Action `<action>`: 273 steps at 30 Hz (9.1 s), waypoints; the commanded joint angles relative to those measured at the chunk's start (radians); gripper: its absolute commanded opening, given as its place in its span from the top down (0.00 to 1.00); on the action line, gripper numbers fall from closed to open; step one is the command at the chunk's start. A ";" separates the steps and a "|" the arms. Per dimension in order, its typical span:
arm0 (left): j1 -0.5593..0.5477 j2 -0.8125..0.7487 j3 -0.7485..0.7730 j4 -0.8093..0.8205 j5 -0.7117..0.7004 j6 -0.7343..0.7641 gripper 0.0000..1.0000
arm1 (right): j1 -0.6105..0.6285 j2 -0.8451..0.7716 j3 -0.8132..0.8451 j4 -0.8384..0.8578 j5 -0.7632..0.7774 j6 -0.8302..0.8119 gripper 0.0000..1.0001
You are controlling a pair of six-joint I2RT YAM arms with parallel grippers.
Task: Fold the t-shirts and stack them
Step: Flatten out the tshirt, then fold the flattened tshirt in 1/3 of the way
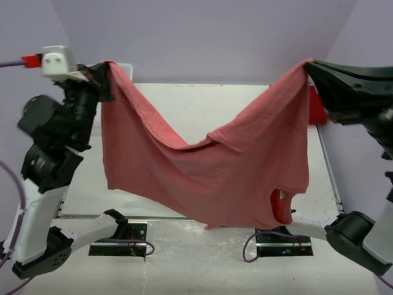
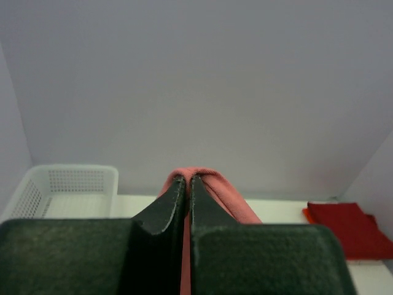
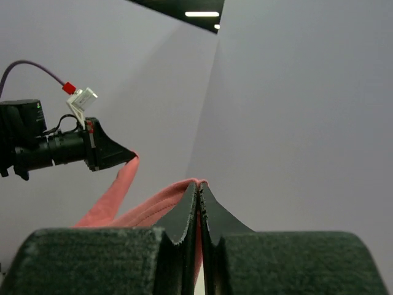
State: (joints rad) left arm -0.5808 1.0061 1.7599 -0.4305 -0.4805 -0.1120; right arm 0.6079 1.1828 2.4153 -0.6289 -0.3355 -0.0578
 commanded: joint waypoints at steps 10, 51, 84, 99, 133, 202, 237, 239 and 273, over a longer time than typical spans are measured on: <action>0.006 -0.098 0.122 0.000 0.120 -0.014 1.00 | 0.000 -0.100 0.007 0.020 -0.152 0.087 1.00; 0.208 0.644 0.585 -0.005 0.212 0.041 1.00 | -0.138 0.368 0.110 0.195 0.045 -0.080 1.00; 0.326 0.123 0.378 -0.208 0.436 -0.120 1.00 | -0.232 -0.083 0.001 0.127 -0.327 0.352 1.00; 0.326 0.245 -0.287 0.025 0.347 -0.186 1.00 | -0.246 0.086 -0.410 0.167 0.016 0.205 1.00; 0.455 0.628 -0.393 0.302 0.299 -0.196 1.00 | -0.508 0.611 -0.407 0.199 0.168 0.127 1.00; 0.455 -0.273 0.008 -0.001 0.648 -0.216 1.00 | -0.407 -0.217 -0.157 0.236 -0.594 0.466 1.00; 0.481 1.006 -0.376 0.591 0.427 -0.118 1.00 | -0.657 1.026 -0.216 0.103 -0.166 0.199 1.00; 0.490 1.020 -0.338 0.576 0.433 -0.115 1.00 | -0.657 1.017 -0.235 0.120 -0.172 0.205 1.00; 0.573 1.324 0.133 0.168 0.241 -0.072 1.00 | -0.517 0.644 -0.803 0.027 0.024 0.355 1.00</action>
State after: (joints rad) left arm -0.0250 2.3016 1.8679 -0.2153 -0.2348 -0.1814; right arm 0.0784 1.8957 1.6508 -0.6220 -0.3557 0.2722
